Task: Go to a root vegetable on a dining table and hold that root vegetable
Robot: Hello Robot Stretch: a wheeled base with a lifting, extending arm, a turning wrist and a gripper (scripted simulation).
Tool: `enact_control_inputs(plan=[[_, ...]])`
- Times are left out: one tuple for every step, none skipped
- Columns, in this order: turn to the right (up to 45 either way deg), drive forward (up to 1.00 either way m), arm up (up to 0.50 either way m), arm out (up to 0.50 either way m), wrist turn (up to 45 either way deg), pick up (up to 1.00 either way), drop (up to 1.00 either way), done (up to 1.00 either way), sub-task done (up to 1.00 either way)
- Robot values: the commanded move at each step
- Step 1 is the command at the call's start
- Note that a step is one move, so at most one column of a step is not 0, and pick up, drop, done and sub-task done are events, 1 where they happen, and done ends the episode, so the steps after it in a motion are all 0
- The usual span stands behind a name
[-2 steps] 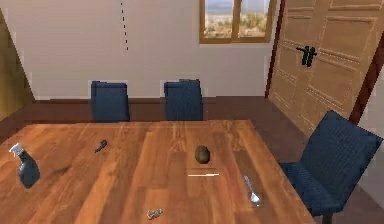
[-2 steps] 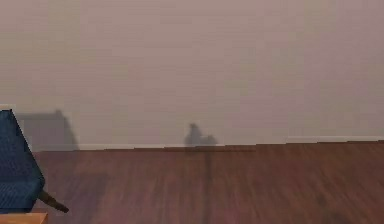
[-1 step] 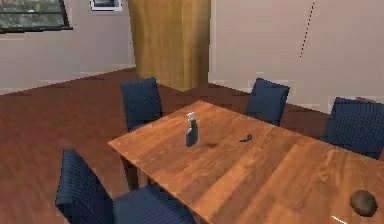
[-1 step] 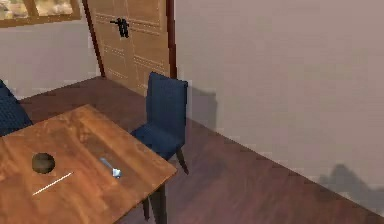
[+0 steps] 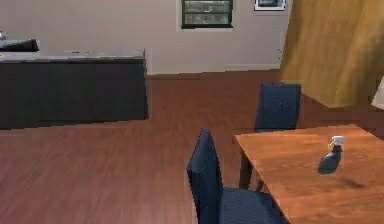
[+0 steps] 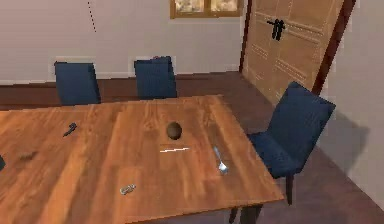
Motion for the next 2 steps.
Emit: enact_control_inputs(plan=[[45.0, 0.0, 0.0, 0.0, 0.0, 0.0, 0.0, 0.0, 0.0], [45.0, 0.0, 0.0, 0.0, 0.0, 0.0, 0.0, 0.0, 0.0]])
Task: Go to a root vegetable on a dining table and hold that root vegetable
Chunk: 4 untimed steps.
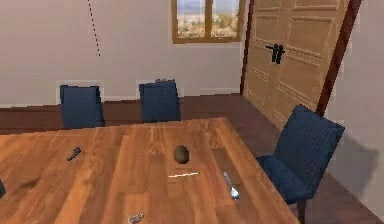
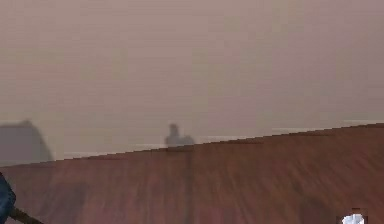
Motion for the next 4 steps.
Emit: enact_control_inputs(plan=[[45.0, 0.0, 0.0, 0.0, 0.0, 0.0, 0.0, 0.0, 0.0], [9.0, 0.0, 0.0, 0.0, 0.0, 0.0, 0.0, 0.0, 0.0], [0.0, 0.7, 0.0, 0.0, 0.0, 0.0, 0.0, 0.0, 0.0], [0.0, 0.5, 0.0, 0.0, 0.0, 0.0, 0.0, 0.0, 0.0]])
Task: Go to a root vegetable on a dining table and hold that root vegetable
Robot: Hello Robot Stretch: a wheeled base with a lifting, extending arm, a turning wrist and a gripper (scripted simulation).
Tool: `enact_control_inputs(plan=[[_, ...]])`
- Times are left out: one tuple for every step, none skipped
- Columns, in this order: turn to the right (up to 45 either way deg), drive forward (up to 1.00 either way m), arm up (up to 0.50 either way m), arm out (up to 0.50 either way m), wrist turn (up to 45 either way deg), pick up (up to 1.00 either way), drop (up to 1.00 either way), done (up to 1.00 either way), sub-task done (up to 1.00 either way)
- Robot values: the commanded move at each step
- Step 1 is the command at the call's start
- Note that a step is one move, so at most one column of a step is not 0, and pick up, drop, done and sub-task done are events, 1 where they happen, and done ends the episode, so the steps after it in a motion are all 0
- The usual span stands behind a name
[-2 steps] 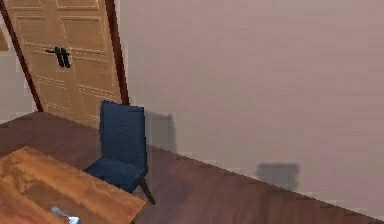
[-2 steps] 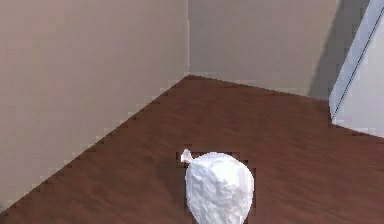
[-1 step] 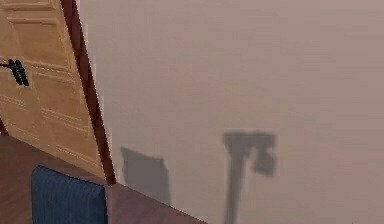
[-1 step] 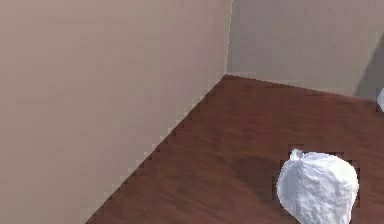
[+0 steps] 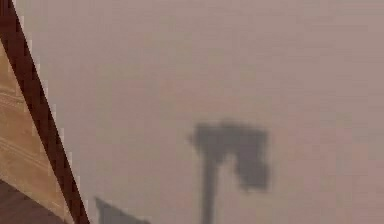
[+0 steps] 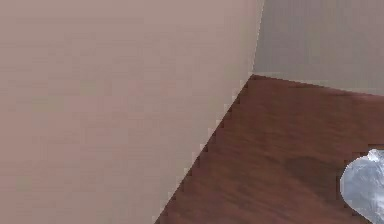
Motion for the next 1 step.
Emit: enact_control_inputs(plan=[[-18.0, 0.0, 0.0, 0.0, 0.0, 0.0, 0.0, 0.0, 0.0]])
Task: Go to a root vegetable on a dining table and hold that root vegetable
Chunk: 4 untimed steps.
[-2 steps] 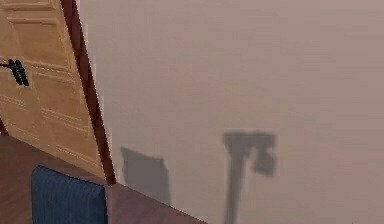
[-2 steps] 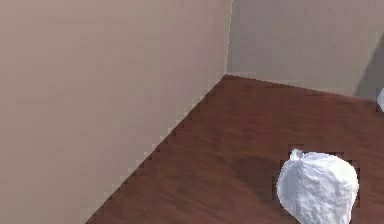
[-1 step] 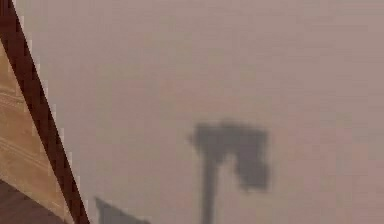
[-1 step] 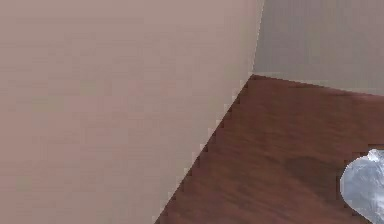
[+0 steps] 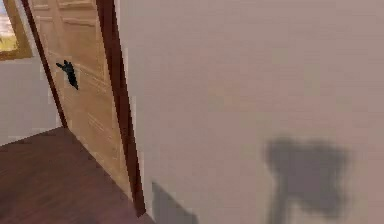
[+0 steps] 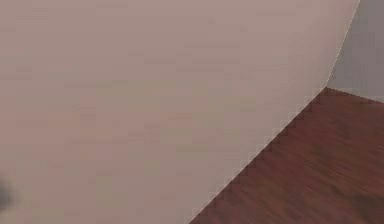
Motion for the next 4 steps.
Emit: enact_control_inputs(plan=[[0.0, 0.3, 0.0, 0.0, 0.0, 0.0, 0.0, 0.0, 0.0], [-45.0, 0.0, 0.0, 0.0, 0.0, 0.0, 0.0, 0.0, 0.0], [-3.0, 0.0, 0.0, 0.0, 0.0, 0.0, 0.0, 0.0, 0.0], [0.0, 0.55, 0.0, 0.0, 0.0, 0.0, 0.0, 0.0, 0.0]])
